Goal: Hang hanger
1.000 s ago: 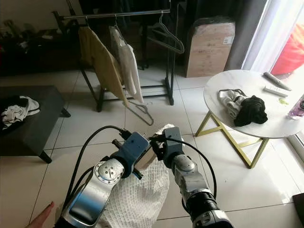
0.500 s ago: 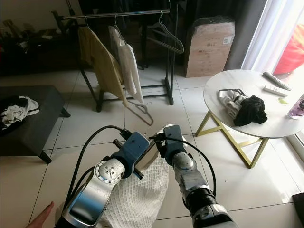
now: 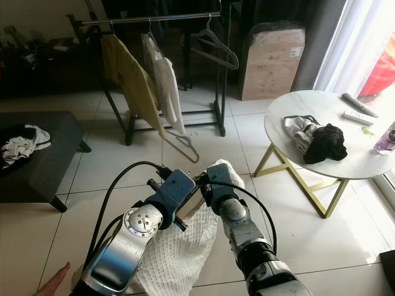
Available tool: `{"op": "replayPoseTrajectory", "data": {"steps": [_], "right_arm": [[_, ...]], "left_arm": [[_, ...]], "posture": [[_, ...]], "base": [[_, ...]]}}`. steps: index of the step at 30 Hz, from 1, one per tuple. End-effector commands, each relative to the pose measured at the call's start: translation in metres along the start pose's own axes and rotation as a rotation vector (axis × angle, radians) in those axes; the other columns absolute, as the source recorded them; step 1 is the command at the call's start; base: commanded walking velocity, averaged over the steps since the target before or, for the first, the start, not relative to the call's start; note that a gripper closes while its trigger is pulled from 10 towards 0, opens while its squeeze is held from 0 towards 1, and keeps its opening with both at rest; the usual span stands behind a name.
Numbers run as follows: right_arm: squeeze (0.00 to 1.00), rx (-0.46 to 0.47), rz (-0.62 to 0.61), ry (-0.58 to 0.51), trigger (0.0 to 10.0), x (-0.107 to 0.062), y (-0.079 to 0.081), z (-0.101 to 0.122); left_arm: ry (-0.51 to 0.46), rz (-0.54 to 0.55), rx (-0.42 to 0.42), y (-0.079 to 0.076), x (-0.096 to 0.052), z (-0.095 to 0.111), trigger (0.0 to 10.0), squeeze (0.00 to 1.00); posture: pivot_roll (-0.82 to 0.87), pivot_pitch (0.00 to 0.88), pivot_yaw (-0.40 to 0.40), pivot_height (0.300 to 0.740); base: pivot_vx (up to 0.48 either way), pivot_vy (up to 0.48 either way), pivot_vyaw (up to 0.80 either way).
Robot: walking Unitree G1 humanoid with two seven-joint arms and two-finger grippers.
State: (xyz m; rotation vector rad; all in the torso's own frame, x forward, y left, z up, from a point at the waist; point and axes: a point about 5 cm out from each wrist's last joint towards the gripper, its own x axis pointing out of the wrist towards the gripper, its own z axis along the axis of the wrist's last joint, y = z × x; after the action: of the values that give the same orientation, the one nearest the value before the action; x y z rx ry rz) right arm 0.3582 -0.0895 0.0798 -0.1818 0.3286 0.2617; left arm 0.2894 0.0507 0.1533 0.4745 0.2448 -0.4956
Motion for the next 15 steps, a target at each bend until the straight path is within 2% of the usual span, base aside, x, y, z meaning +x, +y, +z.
{"op": "replayPoseTrajectory", "data": {"steps": [1,3,4,5,6,15], "right_arm": [[0.0,-0.01,0.0,0.004,10.0,0.0006,0.0032,-0.0006],[0.0,-0.01,-0.009,0.003,10.0,0.0008,0.0023,-0.0003],[0.0,-0.011,-0.013,0.002,4.9,0.0009,0.002,-0.0002],[0.0,-0.012,-0.014,0.0,0.7,0.001,0.0019,-0.0001],[0.0,-0.013,-0.014,-0.002,0.0,0.001,0.002,0.0001],[0.0,-0.008,-0.015,-0.007,0.0,0.0012,0.001,-0.0007]], "left_arm": [[-0.049,-0.02,0.005,-0.0024,-0.0044,0.0124,10.0,0.0],[-0.048,-0.041,0.014,-0.0045,-0.0051,0.0126,10.0,0.0],[-0.047,-0.044,0.015,-0.0051,-0.0056,0.0122,10.0,0.0],[-0.047,-0.043,0.015,-0.0054,-0.006,0.0118,10.0,0.0],[-0.046,-0.043,0.015,-0.0055,-0.0062,0.0115,10.0,0.0],[-0.039,-0.062,0.022,-0.0077,-0.0061,0.011,10.0,0.0]], "posture": [[0.0,0.162,0.01,0.74],[0.0,0.162,0.01,0.74],[0.0,0.161,0.013,0.74],[0.0,0.161,0.013,0.74],[0.0,0.16,0.014,0.74],[0.0,0.158,0.015,0.74]], "base": [[0.0,0.0,0.0],[0.0,0.0,0.0],[0.0,0.0,0.0],[0.0,0.0,0.0],[0.0,0.0,0.0],[0.0,0.0,0.0]]}}
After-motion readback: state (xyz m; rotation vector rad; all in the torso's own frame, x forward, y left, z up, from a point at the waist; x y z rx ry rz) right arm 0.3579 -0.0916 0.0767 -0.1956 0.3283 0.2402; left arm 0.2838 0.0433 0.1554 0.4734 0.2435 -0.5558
